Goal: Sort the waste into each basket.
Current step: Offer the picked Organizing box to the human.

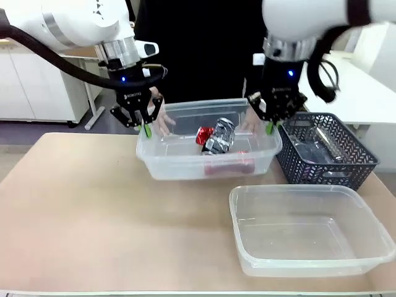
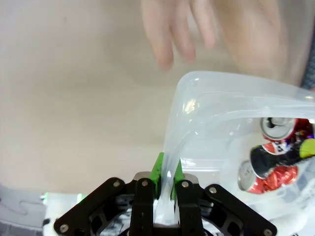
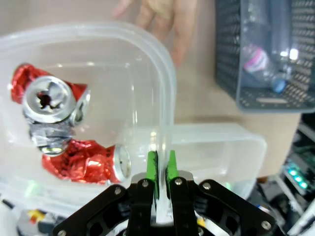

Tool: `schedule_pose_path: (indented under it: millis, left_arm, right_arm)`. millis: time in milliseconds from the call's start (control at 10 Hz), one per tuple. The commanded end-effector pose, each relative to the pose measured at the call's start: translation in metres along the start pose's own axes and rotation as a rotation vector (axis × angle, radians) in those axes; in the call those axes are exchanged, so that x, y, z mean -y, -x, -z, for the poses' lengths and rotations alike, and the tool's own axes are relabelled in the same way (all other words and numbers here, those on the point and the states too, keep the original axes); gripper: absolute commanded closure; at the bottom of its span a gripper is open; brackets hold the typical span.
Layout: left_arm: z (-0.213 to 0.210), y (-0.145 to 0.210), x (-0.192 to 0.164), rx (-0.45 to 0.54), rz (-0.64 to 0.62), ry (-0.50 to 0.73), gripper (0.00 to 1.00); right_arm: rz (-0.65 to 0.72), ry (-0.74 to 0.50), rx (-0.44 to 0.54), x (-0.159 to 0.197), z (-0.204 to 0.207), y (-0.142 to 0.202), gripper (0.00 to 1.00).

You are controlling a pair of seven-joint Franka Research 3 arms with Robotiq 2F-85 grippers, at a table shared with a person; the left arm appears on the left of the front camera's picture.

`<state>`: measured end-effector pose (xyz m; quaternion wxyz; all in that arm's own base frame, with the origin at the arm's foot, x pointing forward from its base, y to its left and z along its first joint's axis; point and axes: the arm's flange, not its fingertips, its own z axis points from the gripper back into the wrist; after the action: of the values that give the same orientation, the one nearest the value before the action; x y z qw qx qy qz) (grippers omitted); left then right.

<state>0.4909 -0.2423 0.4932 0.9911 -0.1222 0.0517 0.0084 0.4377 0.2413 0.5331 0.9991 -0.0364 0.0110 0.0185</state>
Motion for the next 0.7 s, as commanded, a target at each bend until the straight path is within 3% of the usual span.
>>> schedule_pose_path:
  millis: [0, 200, 300, 400, 600]
  left_arm:
    - [-0.007, -0.017, 0.027, 0.013, -0.015, 0.066, 0.93]
    - [-0.008, -0.023, 0.023, 0.046, -0.058, 0.098, 0.93]
    - [0.002, -0.029, -0.004, -0.002, -0.015, 0.014, 0.93]
    - [0.002, -0.029, -0.004, -0.002, -0.015, 0.014, 0.93]
    - [0.002, -0.029, -0.004, -0.002, -0.015, 0.014, 0.93]
  right_arm:
    - [-0.039, -0.016, -0.073, -0.033, 0.0, -0.026, 0.91]
    - [-0.029, -0.052, -0.119, -0.031, 0.019, -0.04, 0.91]
    - [-0.015, -0.047, -0.125, -0.032, 0.029, -0.043, 0.91]
    - [-0.007, 0.013, -0.104, -0.006, 0.024, -0.042, 0.91]
    - [-0.007, 0.013, -0.104, -0.006, 0.024, -0.042, 0.91]
